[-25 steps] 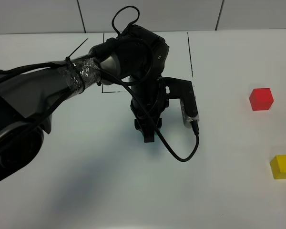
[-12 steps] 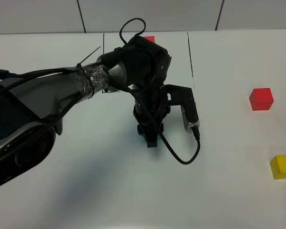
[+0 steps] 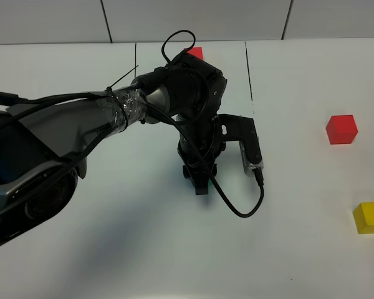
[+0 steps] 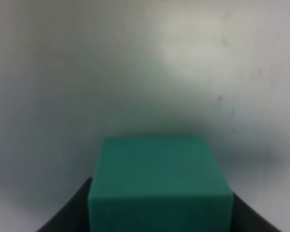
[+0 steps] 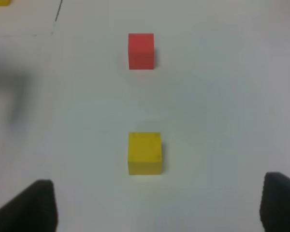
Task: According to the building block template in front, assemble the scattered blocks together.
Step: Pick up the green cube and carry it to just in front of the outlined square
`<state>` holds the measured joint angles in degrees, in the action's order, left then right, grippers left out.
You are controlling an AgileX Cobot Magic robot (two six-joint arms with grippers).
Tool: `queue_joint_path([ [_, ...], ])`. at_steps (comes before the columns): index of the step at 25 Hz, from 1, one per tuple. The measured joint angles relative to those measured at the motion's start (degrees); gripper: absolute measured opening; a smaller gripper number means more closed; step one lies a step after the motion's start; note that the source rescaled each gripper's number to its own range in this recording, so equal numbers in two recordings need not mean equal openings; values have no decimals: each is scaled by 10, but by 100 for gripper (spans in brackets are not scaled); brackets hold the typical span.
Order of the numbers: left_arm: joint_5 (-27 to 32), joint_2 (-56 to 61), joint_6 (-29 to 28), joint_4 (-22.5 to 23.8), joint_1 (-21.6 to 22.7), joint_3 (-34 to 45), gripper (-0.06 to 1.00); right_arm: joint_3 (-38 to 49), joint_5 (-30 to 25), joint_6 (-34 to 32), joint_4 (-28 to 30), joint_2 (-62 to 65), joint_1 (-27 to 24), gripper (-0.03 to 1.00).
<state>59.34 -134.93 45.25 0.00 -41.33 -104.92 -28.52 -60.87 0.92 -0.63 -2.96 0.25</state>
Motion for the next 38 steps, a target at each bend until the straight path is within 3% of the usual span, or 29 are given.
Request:
queue_joint_path([
  [22, 4, -14, 0, 0, 0, -5, 1, 0, 0, 0, 0, 0, 0, 73],
  [26, 5, -14, 0, 17, -3, -5, 3, 0, 1, -1, 1, 0, -2, 73],
  [28, 6, -16, 0, 32, -4, -5, 11, 0, 1, -1, 1, 0, -1, 73],
  [35, 8, -12, 0, 40, -4, -5, 77, 0, 1, -2, 0, 0, -1, 73],
  [38, 8, -7, -2, 39, -4, -5, 93, 0, 1, -2, 0, 0, -1, 73],
])
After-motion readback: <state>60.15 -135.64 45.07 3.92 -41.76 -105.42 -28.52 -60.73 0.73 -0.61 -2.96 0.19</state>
